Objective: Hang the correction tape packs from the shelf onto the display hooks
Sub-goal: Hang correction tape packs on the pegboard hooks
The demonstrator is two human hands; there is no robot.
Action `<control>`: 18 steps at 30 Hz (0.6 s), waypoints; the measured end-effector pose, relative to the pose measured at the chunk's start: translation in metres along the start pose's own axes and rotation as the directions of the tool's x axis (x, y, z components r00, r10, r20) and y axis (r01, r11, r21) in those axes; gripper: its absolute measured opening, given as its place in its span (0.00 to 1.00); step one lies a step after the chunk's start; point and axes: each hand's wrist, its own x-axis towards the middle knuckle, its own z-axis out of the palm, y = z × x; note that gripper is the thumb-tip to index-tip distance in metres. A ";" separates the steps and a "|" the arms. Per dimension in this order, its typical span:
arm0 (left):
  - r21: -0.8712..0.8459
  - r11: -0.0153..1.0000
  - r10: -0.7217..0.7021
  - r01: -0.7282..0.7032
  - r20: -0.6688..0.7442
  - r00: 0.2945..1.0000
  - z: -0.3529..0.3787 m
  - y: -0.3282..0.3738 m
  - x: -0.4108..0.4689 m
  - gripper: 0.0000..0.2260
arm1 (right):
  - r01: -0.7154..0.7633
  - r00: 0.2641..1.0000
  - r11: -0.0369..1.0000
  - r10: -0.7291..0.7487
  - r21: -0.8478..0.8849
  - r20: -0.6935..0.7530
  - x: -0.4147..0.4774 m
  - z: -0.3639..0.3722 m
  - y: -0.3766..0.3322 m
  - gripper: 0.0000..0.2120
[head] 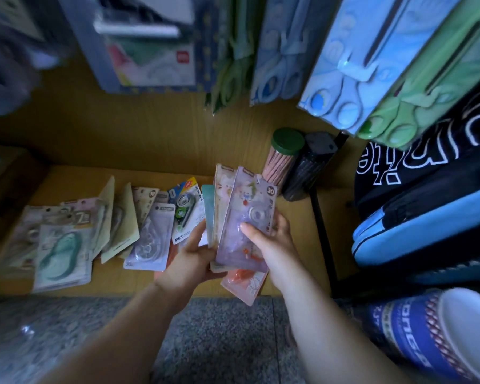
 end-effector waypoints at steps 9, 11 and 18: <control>-0.182 0.977 0.127 -0.112 0.070 0.989 0.010 0.039 -0.122 0.20 | 0.110 0.982 0.992 -0.117 0.057 0.149 -0.113 -0.006 -0.050 0.23; -0.244 0.957 0.174 -0.156 0.053 0.983 0.013 0.046 -0.150 0.18 | 0.155 0.964 0.984 -0.171 0.092 0.204 -0.145 -0.010 -0.063 0.18; -0.261 0.880 0.409 -0.396 -0.006 0.913 0.047 0.079 -0.227 0.22 | 0.414 0.888 0.909 -0.413 0.044 0.202 -0.235 -0.024 -0.117 0.21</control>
